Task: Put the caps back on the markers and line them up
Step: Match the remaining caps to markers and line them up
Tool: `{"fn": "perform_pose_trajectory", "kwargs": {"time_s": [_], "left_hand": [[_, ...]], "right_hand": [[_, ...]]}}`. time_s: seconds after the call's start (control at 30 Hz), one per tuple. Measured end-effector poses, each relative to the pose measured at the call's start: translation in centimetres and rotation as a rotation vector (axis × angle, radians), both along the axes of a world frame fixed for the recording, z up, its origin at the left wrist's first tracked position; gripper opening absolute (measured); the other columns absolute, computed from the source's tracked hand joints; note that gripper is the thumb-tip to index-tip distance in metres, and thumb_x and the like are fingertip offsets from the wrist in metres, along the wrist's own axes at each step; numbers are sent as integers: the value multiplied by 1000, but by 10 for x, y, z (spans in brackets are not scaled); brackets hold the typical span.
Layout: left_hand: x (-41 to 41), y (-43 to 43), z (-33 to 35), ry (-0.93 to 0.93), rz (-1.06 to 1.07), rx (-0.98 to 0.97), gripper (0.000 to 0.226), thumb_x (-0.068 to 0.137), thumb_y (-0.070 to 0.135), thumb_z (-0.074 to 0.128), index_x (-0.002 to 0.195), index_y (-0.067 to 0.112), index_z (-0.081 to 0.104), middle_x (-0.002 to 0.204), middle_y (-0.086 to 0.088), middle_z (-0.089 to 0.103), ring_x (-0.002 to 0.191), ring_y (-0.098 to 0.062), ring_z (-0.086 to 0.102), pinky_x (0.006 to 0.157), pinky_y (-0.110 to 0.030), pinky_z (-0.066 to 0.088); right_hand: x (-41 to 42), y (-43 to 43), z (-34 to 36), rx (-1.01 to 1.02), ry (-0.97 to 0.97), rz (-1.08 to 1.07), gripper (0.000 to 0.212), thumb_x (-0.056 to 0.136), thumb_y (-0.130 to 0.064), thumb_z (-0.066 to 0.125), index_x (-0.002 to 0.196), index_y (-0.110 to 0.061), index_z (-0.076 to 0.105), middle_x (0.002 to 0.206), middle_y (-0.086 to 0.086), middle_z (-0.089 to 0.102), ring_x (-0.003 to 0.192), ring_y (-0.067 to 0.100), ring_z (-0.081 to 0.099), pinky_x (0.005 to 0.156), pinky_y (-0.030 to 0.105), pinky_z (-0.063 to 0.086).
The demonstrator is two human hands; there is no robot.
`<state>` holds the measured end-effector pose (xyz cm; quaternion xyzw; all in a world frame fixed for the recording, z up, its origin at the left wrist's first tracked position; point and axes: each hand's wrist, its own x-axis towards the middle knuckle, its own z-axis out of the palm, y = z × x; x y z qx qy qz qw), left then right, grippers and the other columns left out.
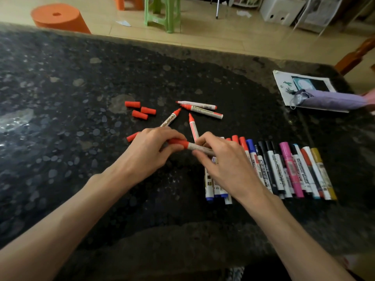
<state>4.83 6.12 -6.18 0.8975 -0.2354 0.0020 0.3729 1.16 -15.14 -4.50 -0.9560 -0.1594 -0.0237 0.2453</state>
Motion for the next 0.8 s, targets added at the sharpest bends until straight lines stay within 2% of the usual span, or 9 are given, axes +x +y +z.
{"fn": "perform_pose_trajectory", "kwargs": {"time_s": [0.1,0.17,0.27,0.4,0.47,0.6,0.7,0.8], "left_hand": [[4,-12,6,-26,33,-68,33,93,28,70,126,30,69,105,20,65,94,11,59,81,-5,42],[6,-17,8,-42,56,-90,42,92,29,71,134,30,64,110,16,64,97,4,61,80,-10,47],[9,-18,8,-53,103,-88,38,93,26,72,130,29,66,108,14,66,95,-2,63,76,-13,50],[11,-18,5,-57,134,-54,31,94,19,71,124,28,69,103,15,67,93,5,62,75,-7,46],[11,-19,4,-46,142,-47,30,95,18,69,123,28,70,101,17,67,94,5,62,75,-7,47],[13,-27,1,-19,110,-49,31,94,15,67,121,30,70,103,16,69,92,-3,65,75,-19,53],[13,-30,0,9,104,-21,31,96,18,64,124,32,69,104,17,71,93,-1,66,77,-17,51],[13,-30,0,0,106,-24,30,96,15,64,122,29,71,104,16,72,93,-4,68,79,-23,54]], "right_hand": [[-1,-8,3,-19,-83,-98,11,95,-38,72,100,-29,68,95,-14,55,90,3,52,73,20,42],[-2,-17,5,-27,-68,-201,12,93,-38,73,97,-27,71,89,-13,56,83,4,53,69,22,41],[-5,-39,8,-14,-15,-377,14,96,-42,70,97,-28,72,81,-13,61,71,3,57,62,19,40],[-12,-66,9,-76,82,-531,16,98,-44,67,108,-31,69,75,-18,58,65,-5,55,54,11,32],[-16,-73,6,-106,99,-566,17,97,-43,69,109,-31,68,72,-19,57,64,-5,55,54,14,34],[-21,-84,2,-142,115,-617,20,96,-45,69,108,-30,67,74,-16,62,66,-3,58,55,21,41],[-22,-91,-2,-190,150,-637,24,97,-48,66,112,-30,66,78,-14,64,70,0,59,61,27,47],[-21,-93,-3,-196,157,-641,27,98,-52,63,113,-30,67,82,-14,65,71,2,58,59,26,45]]}}
